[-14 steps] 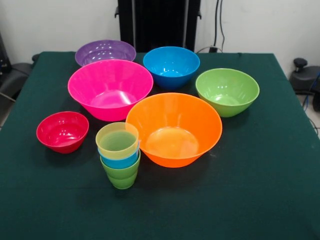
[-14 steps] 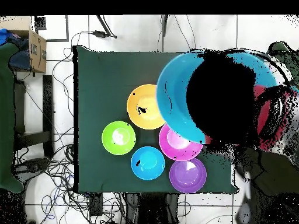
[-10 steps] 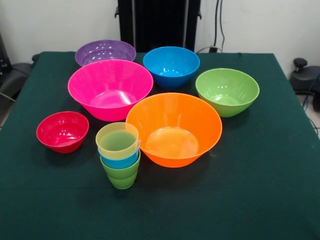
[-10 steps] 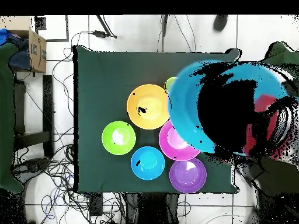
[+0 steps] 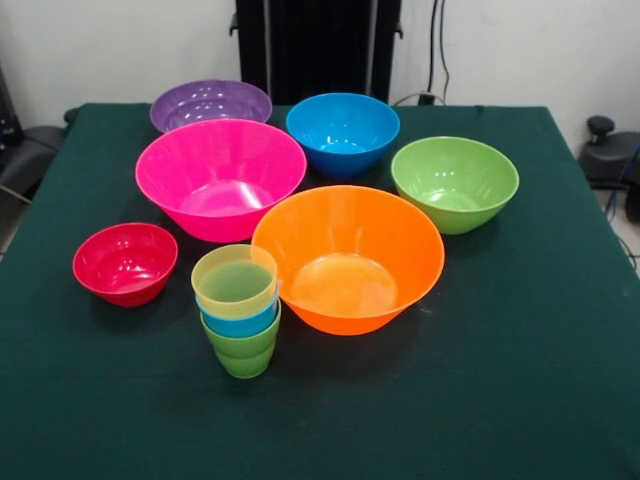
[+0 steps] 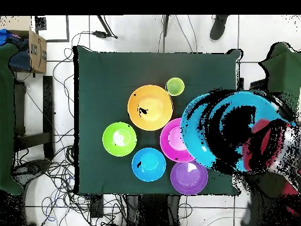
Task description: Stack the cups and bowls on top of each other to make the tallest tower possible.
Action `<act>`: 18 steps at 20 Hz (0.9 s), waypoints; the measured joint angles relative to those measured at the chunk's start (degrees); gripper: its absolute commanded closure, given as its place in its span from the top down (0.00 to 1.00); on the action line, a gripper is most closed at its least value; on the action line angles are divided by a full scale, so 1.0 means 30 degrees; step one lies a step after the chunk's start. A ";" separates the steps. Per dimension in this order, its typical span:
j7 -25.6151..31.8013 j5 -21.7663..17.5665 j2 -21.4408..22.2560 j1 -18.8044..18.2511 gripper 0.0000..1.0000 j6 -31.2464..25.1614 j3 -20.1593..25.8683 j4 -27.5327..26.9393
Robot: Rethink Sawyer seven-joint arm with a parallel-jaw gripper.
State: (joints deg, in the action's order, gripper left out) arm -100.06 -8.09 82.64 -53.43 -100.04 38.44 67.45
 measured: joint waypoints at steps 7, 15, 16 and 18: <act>0.0000 0.0874 0.0525 -0.0010 0.00 0.5192 -0.0636 0.3376; 0.0000 0.1495 0.0676 -0.0171 0.00 0.9229 -0.1197 0.7214; 0.0000 0.1518 0.0678 -0.0205 0.00 0.9391 -0.1211 0.7435; 0.0000 0.1551 0.0677 -0.0341 0.00 0.9815 -0.1248 0.8085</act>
State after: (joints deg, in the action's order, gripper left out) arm -100.06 -3.43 84.67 -54.46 -70.59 34.69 91.71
